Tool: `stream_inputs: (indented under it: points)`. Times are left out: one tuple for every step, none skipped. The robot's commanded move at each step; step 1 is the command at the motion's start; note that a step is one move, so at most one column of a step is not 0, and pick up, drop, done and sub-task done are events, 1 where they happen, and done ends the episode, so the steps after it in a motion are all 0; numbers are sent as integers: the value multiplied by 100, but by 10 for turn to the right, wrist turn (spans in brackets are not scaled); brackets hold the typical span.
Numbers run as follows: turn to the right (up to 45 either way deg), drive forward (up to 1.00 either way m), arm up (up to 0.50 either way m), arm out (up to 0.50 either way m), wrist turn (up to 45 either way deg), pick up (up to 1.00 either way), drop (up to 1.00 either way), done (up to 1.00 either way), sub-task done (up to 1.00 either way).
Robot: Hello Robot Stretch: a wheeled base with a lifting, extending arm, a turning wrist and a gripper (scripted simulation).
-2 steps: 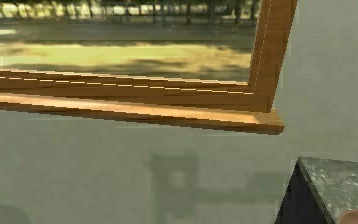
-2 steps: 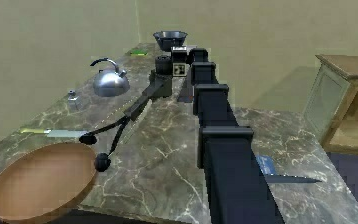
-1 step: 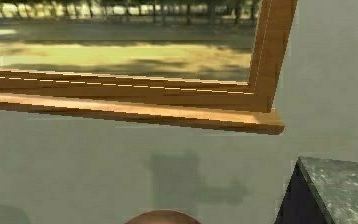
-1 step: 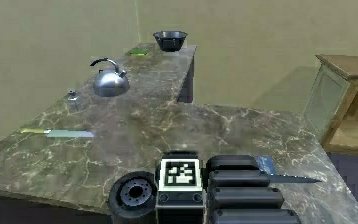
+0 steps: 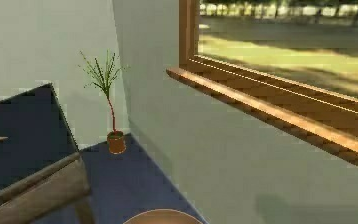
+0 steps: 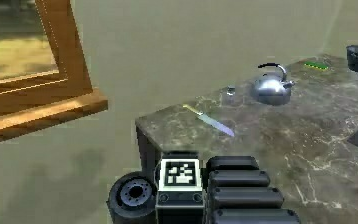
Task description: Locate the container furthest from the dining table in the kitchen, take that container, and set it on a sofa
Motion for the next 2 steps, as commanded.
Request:
stream_inputs:
  points:
    - [-330,0,0,0,0,0,0,0,0]
    - [0,15,0,0,0,0,0,0,0]
